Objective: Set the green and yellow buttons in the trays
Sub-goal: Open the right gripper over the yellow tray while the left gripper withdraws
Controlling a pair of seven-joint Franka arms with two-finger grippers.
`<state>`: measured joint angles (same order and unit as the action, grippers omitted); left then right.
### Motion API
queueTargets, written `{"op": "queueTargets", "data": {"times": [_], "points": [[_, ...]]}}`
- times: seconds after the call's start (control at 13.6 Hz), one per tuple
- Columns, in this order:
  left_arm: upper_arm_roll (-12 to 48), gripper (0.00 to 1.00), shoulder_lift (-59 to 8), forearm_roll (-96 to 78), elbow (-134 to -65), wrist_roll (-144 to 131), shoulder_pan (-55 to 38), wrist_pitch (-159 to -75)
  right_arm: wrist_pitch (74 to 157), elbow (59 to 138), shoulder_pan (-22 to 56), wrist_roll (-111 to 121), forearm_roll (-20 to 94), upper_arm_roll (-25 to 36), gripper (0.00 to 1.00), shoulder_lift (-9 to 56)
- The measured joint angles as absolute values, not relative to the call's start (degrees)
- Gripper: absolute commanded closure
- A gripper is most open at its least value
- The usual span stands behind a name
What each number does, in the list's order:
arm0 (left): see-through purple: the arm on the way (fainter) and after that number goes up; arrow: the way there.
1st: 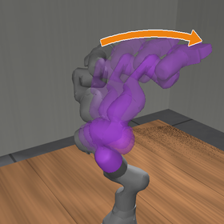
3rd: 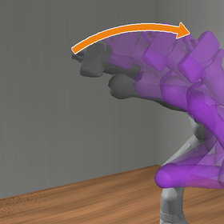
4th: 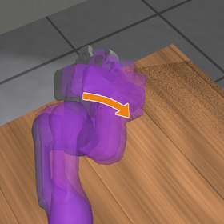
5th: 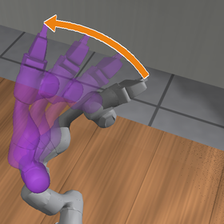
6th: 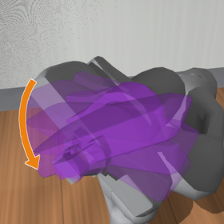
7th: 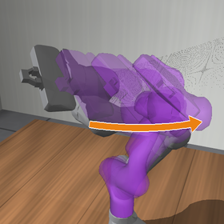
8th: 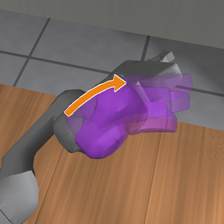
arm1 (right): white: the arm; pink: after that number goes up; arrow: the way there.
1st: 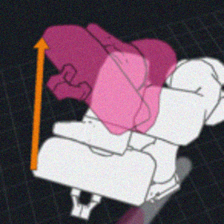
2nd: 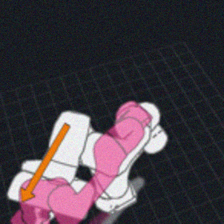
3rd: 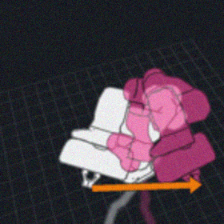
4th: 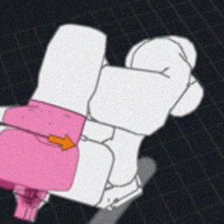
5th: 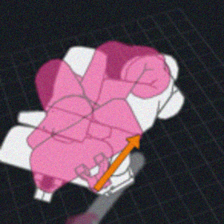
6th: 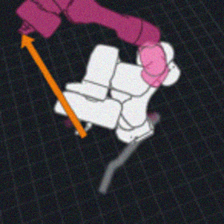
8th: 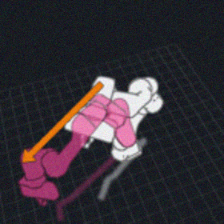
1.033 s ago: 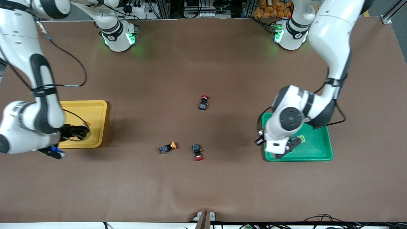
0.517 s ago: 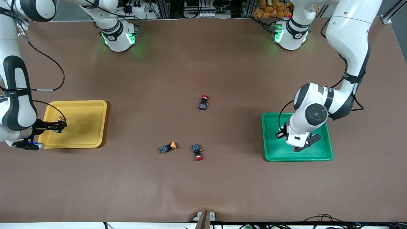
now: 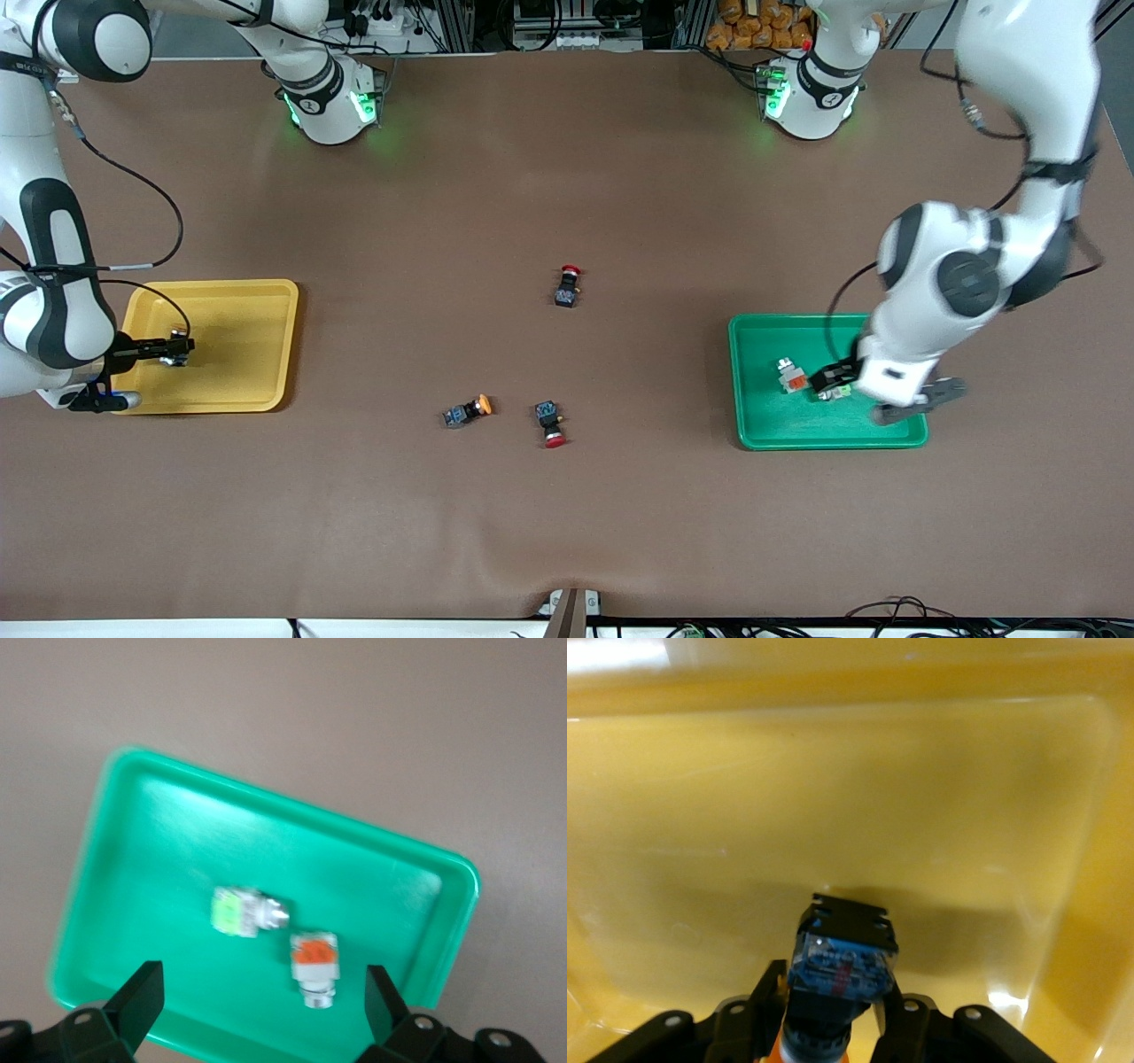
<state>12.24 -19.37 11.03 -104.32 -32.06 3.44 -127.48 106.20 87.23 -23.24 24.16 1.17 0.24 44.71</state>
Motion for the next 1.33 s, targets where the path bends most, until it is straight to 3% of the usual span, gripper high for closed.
{"op": "queueTargets", "data": {"times": [0.15,0.37,0.59,0.89,1.11,1.33], "points": [[12.2,0.0,-16.7,11.0,-100.6,-28.8,5.6,-120.8,106.2,87.2,-23.2,24.2,1.2,0.1,0.0,44.8],[12.3,0.0,-15.7,11.0,-89.2,-27.8,5.9,-107.1,104.0,86.3,-23.2,22.8,1.2,-0.6,0.0,44.8],[12.3,0.0,-14.4,11.0,-81.5,-25.0,5.9,-101.3,100.7,84.8,-22.5,16.3,1.2,-1.5,0.0,44.5],[12.3,0.0,-9.2,4.3,-80.5,-21.9,7.9,-96.2,92.1,80.3,-18.7,4.2,1.3,-3.9,0.0,43.4],[11.0,0.0,-7.8,-2.6,-80.6,-11.1,12.6,-95.2,90.4,79.1,-17.4,-3.9,2.5,-7.1,0.0,42.6],[2.6,0.0,-6.9,-3.3,-82.4,-8.6,5.3,-93.9,90.3,78.9,-16.1,-13.4,3.4,-11.2,0.0,41.5]]}}
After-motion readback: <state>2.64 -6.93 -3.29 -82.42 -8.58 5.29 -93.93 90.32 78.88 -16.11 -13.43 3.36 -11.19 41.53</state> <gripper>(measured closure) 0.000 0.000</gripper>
